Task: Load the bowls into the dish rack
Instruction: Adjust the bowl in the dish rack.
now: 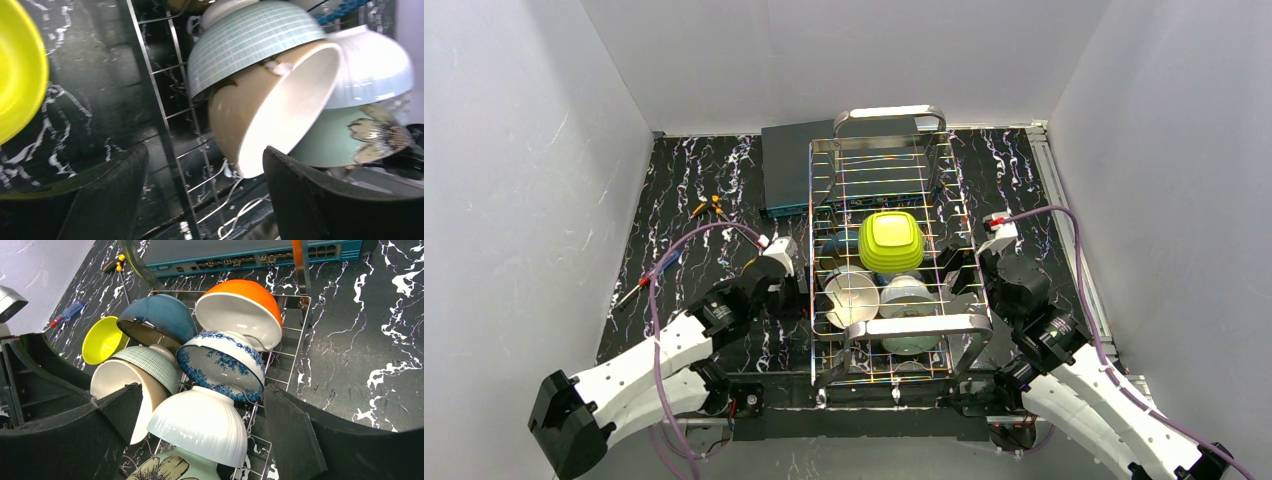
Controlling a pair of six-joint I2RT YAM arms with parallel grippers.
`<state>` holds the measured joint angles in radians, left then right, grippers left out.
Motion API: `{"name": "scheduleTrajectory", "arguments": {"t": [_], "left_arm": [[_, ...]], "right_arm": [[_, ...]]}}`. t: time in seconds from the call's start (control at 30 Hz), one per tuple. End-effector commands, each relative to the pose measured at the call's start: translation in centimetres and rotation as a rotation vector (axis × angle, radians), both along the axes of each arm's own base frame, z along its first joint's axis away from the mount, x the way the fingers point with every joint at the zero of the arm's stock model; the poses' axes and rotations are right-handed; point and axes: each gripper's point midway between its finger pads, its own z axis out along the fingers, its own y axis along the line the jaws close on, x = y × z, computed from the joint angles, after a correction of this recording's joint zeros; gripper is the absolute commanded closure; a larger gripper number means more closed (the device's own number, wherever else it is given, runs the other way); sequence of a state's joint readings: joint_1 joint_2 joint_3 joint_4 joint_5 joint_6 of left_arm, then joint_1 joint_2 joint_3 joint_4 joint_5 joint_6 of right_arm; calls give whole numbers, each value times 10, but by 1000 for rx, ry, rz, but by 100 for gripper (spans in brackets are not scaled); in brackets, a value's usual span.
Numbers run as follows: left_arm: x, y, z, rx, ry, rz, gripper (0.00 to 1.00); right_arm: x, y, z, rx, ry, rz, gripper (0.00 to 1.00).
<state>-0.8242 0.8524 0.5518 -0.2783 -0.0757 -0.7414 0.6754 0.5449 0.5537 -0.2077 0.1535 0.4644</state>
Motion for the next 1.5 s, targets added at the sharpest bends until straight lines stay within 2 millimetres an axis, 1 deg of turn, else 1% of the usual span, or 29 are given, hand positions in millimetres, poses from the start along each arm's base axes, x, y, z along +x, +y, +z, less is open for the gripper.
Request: {"name": "scheduleTrajectory", "arguments": {"t": [0.0, 0.13, 0.2, 0.3, 0.37, 0.5, 0.57, 0.73, 0.77, 0.93, 1.07, 1.2, 1.4, 1.47], "left_arm": [[-12, -35, 26, -227, 75, -167, 22], [-7, -39, 35, -244, 69, -206, 27], [-4, -41, 35, -244, 77, -219, 33], [1, -41, 27, -219, 105, -220, 41], [4, -41, 22, -186, 118, -228, 48], [10, -41, 14, -133, 129, -239, 58], [12, -40, 13, -113, 124, -242, 67], [14, -33, 13, -61, 112, -236, 96], [14, -32, 14, -58, 107, -234, 100], [11, -25, 18, -60, 84, -208, 100], [10, -24, 26, -31, -5, -185, 100], [19, -22, 40, 39, -179, -135, 100], [35, -26, 59, 45, -465, -82, 100], [38, -27, 65, 62, -558, -78, 100]], "right_arm": [[3, 3, 16, 33, -47, 4, 1], [3, 3, 16, 33, -48, 2, 1], [3, 3, 16, 33, -47, 4, 1], [3, 3, 17, 36, -49, 4, 1], [3, 3, 17, 38, -49, 2, 1], [3, 3, 18, 39, -50, 3, 1], [3, 4, 18, 38, -48, 5, 1], [4, 5, 18, 44, -50, 6, 1], [4, 5, 18, 44, -50, 5, 1], [4, 6, 17, 44, -47, 9, 1], [5, 7, 17, 50, -47, 11, 1], [6, 9, 16, 52, -45, 16, 1], [6, 9, 17, 51, -45, 16, 1], [6, 8, 16, 47, -47, 12, 1]]}}
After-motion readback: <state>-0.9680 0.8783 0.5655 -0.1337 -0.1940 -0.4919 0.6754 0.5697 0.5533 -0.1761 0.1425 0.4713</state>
